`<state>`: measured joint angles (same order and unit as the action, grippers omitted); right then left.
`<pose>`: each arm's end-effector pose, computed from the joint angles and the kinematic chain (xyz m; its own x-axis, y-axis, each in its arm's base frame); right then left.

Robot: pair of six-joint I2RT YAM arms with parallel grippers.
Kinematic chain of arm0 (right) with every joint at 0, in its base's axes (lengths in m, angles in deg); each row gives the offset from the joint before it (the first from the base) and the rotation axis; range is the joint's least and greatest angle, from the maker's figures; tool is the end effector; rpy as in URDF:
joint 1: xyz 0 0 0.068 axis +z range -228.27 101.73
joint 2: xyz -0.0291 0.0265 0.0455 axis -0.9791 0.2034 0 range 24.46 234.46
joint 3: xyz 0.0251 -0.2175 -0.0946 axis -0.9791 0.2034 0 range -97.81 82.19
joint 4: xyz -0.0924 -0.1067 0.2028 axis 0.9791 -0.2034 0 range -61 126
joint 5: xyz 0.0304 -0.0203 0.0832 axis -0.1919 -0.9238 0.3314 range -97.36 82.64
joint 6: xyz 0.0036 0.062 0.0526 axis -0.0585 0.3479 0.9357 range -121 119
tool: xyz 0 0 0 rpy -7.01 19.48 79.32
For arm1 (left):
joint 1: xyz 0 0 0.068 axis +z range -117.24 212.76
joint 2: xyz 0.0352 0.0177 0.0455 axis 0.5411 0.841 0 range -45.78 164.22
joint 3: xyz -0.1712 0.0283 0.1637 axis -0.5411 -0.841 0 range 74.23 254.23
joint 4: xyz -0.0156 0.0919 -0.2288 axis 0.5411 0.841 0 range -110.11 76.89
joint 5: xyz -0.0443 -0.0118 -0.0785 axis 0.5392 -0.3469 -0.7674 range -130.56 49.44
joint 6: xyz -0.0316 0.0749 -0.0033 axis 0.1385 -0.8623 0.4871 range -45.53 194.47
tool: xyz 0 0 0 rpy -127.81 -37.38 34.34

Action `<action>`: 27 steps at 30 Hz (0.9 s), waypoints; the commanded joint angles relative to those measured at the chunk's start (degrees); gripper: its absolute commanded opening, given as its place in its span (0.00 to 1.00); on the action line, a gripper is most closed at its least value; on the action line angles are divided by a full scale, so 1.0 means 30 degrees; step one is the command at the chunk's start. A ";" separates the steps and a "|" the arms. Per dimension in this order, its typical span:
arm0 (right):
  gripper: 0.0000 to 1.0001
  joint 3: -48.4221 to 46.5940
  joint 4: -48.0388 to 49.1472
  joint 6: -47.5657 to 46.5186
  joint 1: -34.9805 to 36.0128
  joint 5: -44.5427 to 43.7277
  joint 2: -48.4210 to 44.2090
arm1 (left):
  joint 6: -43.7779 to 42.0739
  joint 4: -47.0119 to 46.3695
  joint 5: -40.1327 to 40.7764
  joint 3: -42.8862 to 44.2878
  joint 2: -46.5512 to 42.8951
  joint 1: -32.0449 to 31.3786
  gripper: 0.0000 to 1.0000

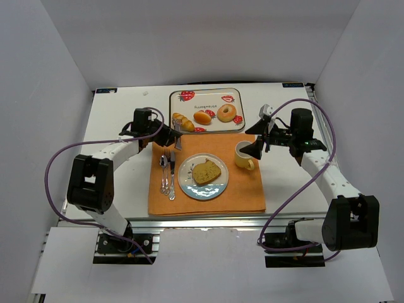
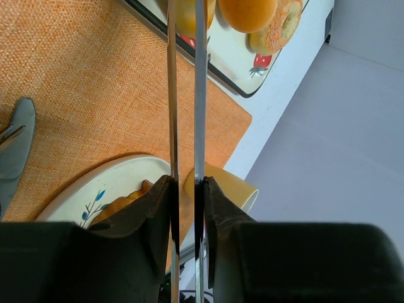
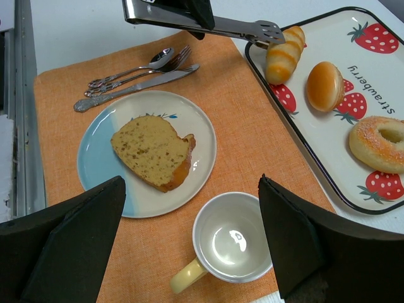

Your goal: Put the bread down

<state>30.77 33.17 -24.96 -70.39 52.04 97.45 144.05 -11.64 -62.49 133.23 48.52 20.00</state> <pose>0.2777 0.0997 0.2578 -0.0304 -0.2129 -0.9766 -0.9395 0.3396 -0.0448 0.3452 -0.1051 0.1611 -0.6740 -0.7387 -0.0099 -0.4691 0.4382 -0.7668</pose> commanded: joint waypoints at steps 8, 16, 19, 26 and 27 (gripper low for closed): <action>0.89 0.0089 0.0387 -0.0009 -0.0049 0.0504 -0.0717 | -0.0694 0.0047 -0.0657 0.0196 -0.2571 0.0033 0.05; 0.89 -0.0116 0.0006 -0.0332 -0.0107 0.0475 -0.0688 | -0.1162 0.1716 -0.1272 -0.1208 -0.6497 0.0062 0.00; 0.89 -0.0263 -0.0111 -0.0506 -0.0107 0.0417 -0.0659 | -0.1221 0.2798 -0.1858 -0.2146 -0.8397 0.0032 0.00; 0.90 -0.0702 -0.0199 -0.0712 -0.0195 0.0445 -0.0366 | 0.0211 0.4414 -0.2503 -0.4694 -1.2589 -0.3092 0.00; 0.89 -0.0760 -0.0199 -0.0712 -0.0195 0.0474 -0.0308 | 0.0504 0.4210 -0.2503 -0.5190 -1.2915 -0.3595 0.00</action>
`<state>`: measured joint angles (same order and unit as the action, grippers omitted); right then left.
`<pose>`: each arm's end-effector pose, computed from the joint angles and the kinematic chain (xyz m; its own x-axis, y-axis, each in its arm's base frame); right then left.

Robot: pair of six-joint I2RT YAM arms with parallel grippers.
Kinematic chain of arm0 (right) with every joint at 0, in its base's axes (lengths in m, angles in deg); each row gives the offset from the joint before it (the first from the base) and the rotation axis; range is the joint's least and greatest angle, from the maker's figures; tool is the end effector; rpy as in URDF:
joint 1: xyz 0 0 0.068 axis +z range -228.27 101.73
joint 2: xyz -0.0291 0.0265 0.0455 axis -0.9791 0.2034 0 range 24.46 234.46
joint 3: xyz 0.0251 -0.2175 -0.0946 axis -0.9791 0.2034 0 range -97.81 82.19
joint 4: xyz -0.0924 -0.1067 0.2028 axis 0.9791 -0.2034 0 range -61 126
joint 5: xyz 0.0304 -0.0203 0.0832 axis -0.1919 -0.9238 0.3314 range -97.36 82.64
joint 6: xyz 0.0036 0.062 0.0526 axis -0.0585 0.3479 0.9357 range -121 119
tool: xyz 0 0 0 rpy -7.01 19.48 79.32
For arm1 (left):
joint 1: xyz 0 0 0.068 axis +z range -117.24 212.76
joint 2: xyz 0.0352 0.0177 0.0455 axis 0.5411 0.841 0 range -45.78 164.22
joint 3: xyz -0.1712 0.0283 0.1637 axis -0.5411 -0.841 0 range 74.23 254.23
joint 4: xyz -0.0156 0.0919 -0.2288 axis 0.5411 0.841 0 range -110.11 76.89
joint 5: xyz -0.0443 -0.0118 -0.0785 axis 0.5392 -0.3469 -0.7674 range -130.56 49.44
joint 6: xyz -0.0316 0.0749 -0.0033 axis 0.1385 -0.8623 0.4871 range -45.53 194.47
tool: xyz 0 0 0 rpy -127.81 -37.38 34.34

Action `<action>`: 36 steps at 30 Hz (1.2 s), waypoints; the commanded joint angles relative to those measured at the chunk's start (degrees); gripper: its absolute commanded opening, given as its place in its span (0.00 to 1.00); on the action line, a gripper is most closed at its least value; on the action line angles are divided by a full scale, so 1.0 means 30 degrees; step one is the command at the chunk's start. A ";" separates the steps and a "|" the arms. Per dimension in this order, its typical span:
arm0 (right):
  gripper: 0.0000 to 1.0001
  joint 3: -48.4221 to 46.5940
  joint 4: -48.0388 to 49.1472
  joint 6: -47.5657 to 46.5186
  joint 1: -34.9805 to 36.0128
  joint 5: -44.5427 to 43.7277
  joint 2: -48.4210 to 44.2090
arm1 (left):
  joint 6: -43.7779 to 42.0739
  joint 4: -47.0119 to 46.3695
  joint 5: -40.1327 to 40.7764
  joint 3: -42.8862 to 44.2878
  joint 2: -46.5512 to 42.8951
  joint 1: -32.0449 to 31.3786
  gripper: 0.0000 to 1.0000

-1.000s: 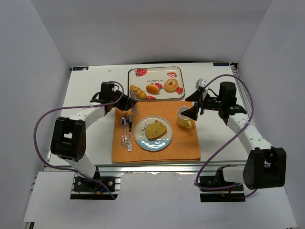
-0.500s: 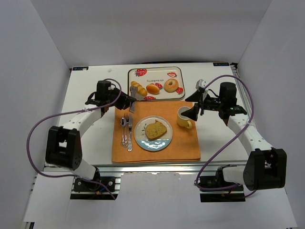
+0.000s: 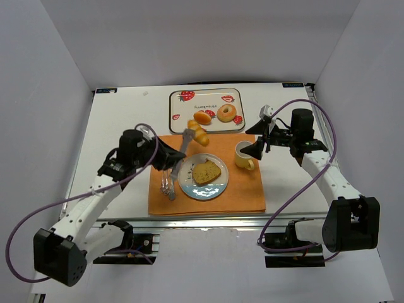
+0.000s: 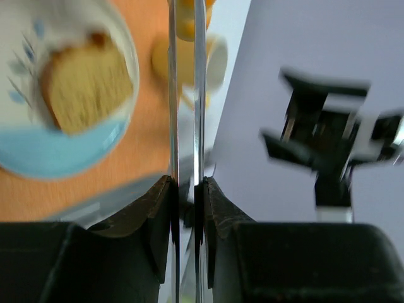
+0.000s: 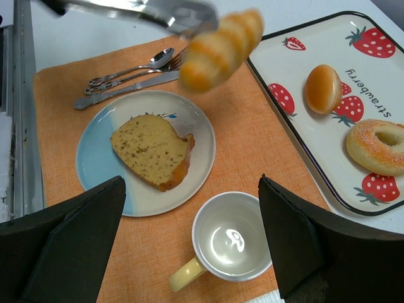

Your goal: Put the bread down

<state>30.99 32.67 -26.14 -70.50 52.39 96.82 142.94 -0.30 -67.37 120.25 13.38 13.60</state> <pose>0.2753 0.0990 0.2587 -0.0121 -0.2177 -0.9760 -0.9413 0.3319 -0.0623 0.2305 -0.1137 0.2413 -0.7937 -0.6031 -0.0798 -0.2392 0.4300 -0.8705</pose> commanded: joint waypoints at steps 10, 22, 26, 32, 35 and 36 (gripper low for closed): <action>0.90 -0.1273 -0.0207 -0.0319 -0.0158 0.0241 0.0168 | 0.1848 0.0426 -0.1054 -0.2097 -0.2287 -0.4366 0.00; 0.89 -0.1390 -0.0354 -0.0407 -0.0217 0.0123 0.0255 | 0.0383 0.1421 -0.1289 -0.2830 -0.1584 -0.4542 0.00; 0.89 -0.1361 -0.0383 -0.0436 -0.0217 0.0124 0.0285 | 0.0117 0.2007 -0.1114 -0.2918 -0.1642 -0.4542 0.04; 0.89 -0.1302 -0.0383 -0.0407 -0.0217 0.0182 0.0373 | -0.0322 0.3121 -0.0703 -0.2830 -0.1847 -0.4542 0.32; 0.89 -0.1273 -0.0383 -0.0407 -0.0217 0.0212 0.0373 | -0.0381 0.3268 -0.0498 -0.2801 -0.1906 -0.4542 0.42; 0.89 -0.1273 -0.0383 -0.0407 -0.0246 0.0212 0.0373 | -0.0439 0.3327 -0.0498 -0.2772 -0.1906 -0.4542 0.45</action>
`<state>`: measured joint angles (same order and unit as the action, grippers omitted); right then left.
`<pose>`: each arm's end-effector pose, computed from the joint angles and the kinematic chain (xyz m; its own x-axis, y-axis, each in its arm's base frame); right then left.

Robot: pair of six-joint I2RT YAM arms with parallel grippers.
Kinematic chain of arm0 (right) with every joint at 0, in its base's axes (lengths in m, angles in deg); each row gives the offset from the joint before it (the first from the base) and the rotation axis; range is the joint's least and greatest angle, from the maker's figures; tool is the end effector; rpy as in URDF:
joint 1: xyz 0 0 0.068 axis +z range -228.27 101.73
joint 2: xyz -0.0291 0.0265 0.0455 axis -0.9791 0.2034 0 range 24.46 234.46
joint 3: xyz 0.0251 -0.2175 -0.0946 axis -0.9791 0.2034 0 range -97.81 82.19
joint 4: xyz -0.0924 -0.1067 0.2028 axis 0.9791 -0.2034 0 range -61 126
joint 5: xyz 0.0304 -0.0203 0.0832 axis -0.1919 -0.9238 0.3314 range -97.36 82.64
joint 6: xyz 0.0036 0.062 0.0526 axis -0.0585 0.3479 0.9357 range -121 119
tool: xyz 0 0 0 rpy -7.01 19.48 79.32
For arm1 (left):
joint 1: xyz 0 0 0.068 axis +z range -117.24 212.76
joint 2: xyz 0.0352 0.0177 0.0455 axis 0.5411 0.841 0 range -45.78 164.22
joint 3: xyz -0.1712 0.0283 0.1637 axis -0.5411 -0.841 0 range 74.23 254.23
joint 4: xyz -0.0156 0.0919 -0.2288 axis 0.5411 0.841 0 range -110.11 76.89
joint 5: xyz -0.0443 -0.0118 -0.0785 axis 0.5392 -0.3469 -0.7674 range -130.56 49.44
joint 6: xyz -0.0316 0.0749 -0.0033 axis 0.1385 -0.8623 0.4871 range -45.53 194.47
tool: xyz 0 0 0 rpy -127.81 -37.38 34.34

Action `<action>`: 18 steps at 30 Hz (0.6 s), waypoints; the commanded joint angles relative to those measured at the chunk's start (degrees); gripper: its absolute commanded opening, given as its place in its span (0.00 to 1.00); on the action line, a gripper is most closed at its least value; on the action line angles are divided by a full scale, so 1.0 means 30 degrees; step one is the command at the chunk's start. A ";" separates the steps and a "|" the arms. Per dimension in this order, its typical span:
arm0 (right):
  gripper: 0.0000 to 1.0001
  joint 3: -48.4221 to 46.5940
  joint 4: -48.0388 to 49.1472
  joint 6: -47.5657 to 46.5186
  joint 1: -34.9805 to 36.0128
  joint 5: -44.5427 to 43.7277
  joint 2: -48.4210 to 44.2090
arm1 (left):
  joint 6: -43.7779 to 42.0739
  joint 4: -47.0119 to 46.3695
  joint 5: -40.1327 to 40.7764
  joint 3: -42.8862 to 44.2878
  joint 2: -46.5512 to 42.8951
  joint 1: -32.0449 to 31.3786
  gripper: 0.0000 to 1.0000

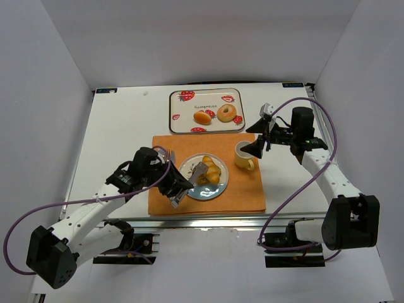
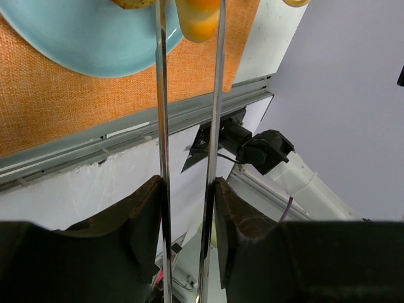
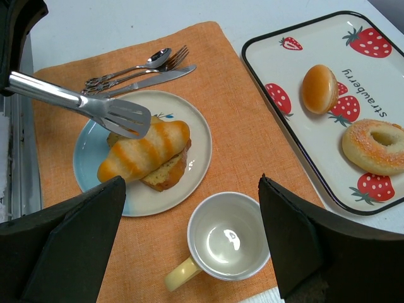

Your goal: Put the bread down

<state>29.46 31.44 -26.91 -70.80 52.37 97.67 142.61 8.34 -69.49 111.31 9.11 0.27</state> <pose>0.2789 0.0980 0.2616 -0.0100 -0.2235 -0.9747 -0.9402 0.3341 -0.0670 0.1668 -0.1466 0.1891 -0.9251 -0.3738 0.0669 -0.2855 0.5683 -0.7717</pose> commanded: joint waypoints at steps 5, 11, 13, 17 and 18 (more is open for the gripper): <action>0.89 -0.0646 0.0025 -0.0152 -0.0115 0.0248 0.0089 | -0.0330 0.0741 0.0501 0.0383 -0.0690 -0.0098 0.49; 0.89 -0.0500 0.0113 -0.0152 -0.0115 0.0307 -0.0028 | -0.0388 0.1676 0.0882 0.0823 -0.0925 -0.0098 0.51; 0.89 -0.0412 0.0142 -0.0152 -0.0115 0.0365 -0.0116 | -0.0447 0.2117 0.1146 0.1028 -0.1041 -0.0068 0.51; 0.89 -0.0353 0.0142 -0.0152 -0.0115 0.0394 -0.0174 | -0.0418 0.2732 0.1614 0.1292 -0.1276 -0.0068 0.51; 0.89 -0.0324 0.0142 -0.0181 -0.0144 0.0424 -0.0175 | -0.0447 0.2880 0.1760 0.1350 -0.1305 -0.0068 0.51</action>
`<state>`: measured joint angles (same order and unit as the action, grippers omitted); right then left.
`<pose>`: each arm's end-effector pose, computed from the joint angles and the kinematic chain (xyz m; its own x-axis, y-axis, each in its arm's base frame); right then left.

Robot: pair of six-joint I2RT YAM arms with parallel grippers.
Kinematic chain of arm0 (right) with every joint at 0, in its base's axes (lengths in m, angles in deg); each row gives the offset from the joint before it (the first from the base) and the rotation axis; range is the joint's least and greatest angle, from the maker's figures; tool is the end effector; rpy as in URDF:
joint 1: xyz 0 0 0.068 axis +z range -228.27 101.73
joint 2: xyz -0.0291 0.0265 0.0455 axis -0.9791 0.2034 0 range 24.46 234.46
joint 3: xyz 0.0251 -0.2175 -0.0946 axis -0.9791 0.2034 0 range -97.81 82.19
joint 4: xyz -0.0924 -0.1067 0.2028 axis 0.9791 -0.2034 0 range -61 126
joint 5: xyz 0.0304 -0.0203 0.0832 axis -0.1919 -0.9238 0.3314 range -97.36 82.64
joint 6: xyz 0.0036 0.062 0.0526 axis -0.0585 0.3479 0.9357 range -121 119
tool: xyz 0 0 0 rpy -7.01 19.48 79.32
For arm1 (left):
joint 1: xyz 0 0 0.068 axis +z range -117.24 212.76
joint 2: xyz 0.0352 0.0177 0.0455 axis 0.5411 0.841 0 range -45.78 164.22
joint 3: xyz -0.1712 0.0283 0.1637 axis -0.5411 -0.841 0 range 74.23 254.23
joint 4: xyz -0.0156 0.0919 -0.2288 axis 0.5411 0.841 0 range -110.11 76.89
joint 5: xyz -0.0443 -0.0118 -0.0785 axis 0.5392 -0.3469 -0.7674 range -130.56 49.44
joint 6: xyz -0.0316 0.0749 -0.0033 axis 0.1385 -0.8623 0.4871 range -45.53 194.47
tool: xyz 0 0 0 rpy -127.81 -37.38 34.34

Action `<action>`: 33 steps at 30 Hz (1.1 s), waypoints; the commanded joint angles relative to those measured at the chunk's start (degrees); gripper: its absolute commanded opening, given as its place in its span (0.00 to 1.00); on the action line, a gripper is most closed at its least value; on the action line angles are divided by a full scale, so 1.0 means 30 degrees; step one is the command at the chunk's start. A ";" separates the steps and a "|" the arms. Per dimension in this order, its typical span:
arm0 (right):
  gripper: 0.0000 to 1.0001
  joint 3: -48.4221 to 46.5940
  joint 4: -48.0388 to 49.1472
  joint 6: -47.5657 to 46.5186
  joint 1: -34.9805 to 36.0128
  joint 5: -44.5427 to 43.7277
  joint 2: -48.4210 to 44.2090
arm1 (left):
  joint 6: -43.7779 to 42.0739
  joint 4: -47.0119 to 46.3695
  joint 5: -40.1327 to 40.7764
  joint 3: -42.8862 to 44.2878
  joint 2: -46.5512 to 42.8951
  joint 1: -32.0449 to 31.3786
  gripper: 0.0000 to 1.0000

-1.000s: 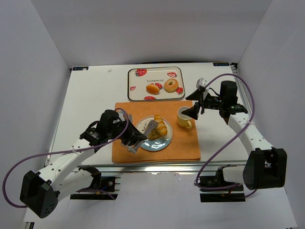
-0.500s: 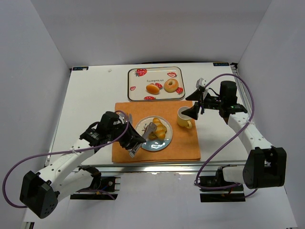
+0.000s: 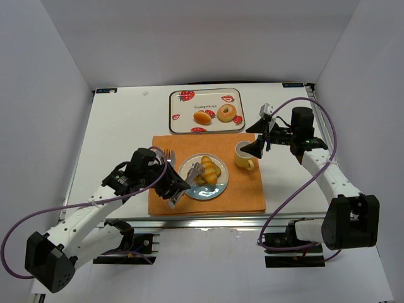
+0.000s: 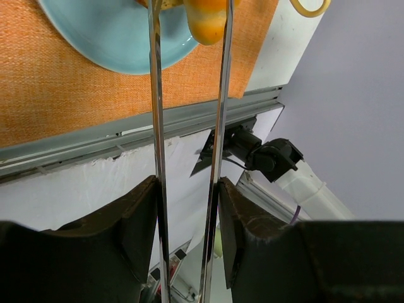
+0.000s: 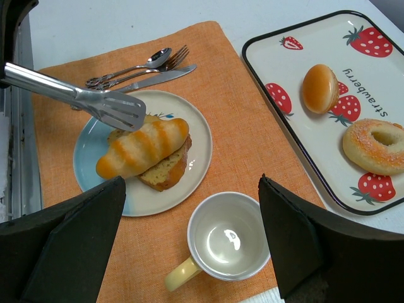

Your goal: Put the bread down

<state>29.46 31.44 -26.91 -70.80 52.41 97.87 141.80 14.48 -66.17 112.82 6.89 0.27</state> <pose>0.2794 0.0981 0.2607 -0.0132 -0.2236 -0.9746 -0.9406 0.3335 -0.0637 0.1605 -0.1383 0.1941 -0.9133 -0.4048 0.0450 -0.3049 0.6064 -0.7344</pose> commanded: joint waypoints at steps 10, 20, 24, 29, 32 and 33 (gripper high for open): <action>0.89 -0.0294 0.0084 -0.0357 -0.0115 0.0498 -0.0357 | -0.0325 0.2736 0.1972 0.2604 -0.1030 -0.0068 0.50; 0.89 -0.0440 -0.0735 -0.1641 -0.0115 0.0614 -0.0358 | -0.2193 0.4638 0.5713 0.4068 -0.0567 0.0545 0.25; 0.89 -0.0529 -0.1410 -0.2260 -0.0115 0.0615 -0.0358 | -0.5964 0.4089 0.9844 0.5416 0.0841 0.1804 0.14; 0.89 -0.0793 -0.1791 -0.2553 -0.0086 0.0849 -0.0358 | -1.2266 0.0168 1.4474 0.5451 0.2161 0.3914 0.09; 0.89 -0.0851 -0.2346 -0.3489 0.0206 0.0878 -0.0270 | -1.6921 -0.4339 1.4719 0.2966 0.2104 0.5320 0.05; 0.89 -0.0880 -0.2551 -0.3840 0.0352 0.0617 -0.0212 | -1.9140 -0.5570 1.4804 0.2087 0.2016 0.5554 0.06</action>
<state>29.43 26.00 -34.71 -70.54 53.31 97.84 104.76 11.55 -27.98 124.38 13.81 14.45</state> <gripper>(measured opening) 0.895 0.256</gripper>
